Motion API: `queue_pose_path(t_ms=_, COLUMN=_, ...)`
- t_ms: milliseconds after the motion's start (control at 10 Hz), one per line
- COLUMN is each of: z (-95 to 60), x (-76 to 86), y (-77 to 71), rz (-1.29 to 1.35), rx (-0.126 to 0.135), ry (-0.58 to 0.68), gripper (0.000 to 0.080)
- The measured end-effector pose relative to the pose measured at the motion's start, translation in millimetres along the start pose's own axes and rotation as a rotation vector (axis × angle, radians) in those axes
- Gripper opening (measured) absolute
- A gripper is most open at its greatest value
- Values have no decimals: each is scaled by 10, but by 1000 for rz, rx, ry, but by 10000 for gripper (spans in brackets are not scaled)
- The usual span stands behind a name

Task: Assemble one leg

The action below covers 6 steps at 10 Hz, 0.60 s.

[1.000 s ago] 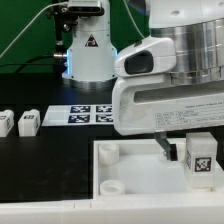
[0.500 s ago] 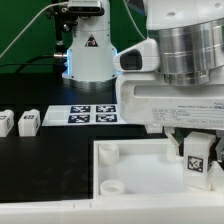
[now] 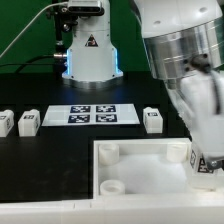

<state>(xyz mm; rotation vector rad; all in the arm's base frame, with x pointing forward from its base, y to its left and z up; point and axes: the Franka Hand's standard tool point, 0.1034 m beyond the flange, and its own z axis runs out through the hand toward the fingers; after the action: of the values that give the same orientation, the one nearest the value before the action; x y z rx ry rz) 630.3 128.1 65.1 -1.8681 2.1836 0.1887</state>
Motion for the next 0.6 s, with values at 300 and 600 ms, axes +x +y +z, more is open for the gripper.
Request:
queue_pose_path(t_ms=300, z=3, x=-10, y=4, rz=-43, rx=-1, ry=0, gripper=297)
queue_pose_path(t_ms=600, z=8, x=4, y=22, rz=-466, rx=-15, ry=12, gripper=577)
